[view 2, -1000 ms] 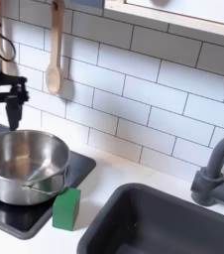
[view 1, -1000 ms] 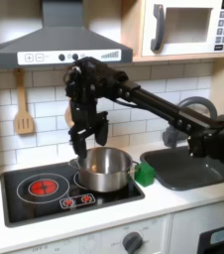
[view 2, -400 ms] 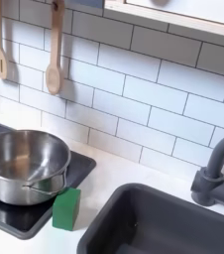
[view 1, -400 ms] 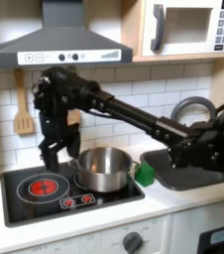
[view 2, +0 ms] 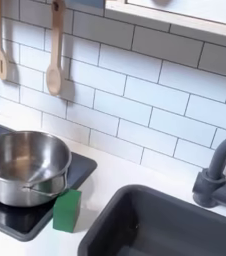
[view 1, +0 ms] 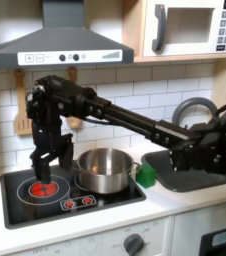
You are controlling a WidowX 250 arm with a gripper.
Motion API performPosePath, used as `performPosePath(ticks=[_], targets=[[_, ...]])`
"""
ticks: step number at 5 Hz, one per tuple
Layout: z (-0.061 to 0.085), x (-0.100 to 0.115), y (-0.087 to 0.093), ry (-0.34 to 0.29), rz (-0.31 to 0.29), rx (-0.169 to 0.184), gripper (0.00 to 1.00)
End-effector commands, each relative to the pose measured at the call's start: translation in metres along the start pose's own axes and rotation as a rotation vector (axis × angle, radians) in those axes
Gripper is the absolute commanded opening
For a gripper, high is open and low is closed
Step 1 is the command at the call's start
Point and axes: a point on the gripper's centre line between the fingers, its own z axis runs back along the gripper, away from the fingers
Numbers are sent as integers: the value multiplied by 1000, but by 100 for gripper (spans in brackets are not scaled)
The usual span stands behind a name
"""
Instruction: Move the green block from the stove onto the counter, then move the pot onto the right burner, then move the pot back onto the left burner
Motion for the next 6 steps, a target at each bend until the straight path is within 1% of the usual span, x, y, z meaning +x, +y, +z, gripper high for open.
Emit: performPosePath(ticks=[1, 2, 3, 4, 5, 6], targets=[[-4, 2, 11, 4, 9, 32, 100], [0, 2, 4, -6, -11, 34, 100], [0, 0, -2, -1, -20, 35, 100], [-1, -2, -3, 1, -22, 38, 100], [-6, -10, -3, 17, -21, 39, 100], [-6, -19, -10, 24, -43, 35, 100]])
